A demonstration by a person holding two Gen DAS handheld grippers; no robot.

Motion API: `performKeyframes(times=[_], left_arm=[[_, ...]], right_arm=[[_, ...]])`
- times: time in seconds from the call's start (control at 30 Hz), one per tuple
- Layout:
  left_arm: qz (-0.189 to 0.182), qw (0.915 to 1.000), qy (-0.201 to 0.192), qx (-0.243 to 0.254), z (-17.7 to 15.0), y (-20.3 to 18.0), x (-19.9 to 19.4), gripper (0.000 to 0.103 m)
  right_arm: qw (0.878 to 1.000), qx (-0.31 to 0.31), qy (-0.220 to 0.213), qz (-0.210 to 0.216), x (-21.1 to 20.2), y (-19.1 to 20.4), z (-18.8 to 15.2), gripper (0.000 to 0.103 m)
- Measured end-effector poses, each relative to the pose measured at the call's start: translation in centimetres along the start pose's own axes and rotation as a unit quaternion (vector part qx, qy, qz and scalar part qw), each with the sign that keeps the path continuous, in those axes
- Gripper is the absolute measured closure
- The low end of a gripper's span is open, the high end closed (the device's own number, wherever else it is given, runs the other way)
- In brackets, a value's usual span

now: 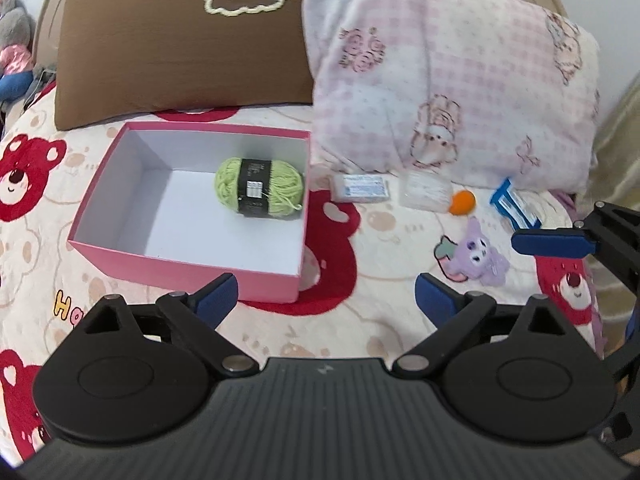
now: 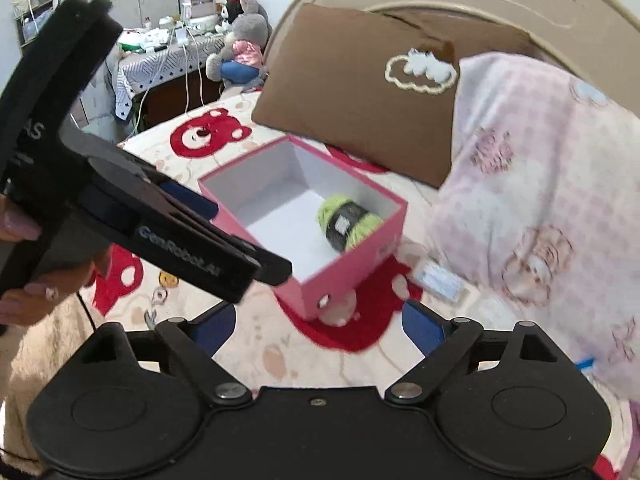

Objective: Organize objects
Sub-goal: 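Withdraw the left gripper and move it to the purple plush toy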

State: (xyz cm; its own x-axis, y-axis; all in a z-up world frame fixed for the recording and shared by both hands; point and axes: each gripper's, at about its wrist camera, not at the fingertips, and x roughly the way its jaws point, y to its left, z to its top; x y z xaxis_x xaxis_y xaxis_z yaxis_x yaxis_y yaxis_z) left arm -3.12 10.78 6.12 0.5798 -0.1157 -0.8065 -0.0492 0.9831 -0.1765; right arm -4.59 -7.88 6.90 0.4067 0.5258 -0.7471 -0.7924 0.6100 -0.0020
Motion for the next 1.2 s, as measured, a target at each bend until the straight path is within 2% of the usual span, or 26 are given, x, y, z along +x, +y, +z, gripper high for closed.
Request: performKeyframes(times=[0.27, 0.37, 0.63, 0.83, 1.2], left_arm=[[-0.004, 0.9991, 0.028, 0.031, -1.8, -3.4, 0.7, 0.007], [-0.022, 0.9982, 0.042, 0.036, -2.3, -4.7, 1.3, 0.007], [-0.044, 0.9959, 0.025, 0.075, -2.4, -9.2, 2.4, 0.007], [-0.066, 0.9933, 0.040, 0.085, -1.9, -12.2, 4.4, 0.007], [-0.073, 0.9919, 0.041, 0.096, -0.9, -15.4, 8.6, 0.009]], right_arm=[[0.999, 0.044, 0.025, -0.006, -1.4, -2.9, -4.0, 0.010], [0.997, 0.065, 0.028, -0.016, -2.5, -4.8, -5.3, 0.010], [0.991, 0.127, 0.025, -0.032, -4.7, -9.7, -8.6, 0.010], [0.989, 0.137, 0.026, -0.053, -5.8, -12.5, -9.6, 0.010], [0.980, 0.189, 0.028, -0.049, -4.2, -16.2, -13.5, 0.010]])
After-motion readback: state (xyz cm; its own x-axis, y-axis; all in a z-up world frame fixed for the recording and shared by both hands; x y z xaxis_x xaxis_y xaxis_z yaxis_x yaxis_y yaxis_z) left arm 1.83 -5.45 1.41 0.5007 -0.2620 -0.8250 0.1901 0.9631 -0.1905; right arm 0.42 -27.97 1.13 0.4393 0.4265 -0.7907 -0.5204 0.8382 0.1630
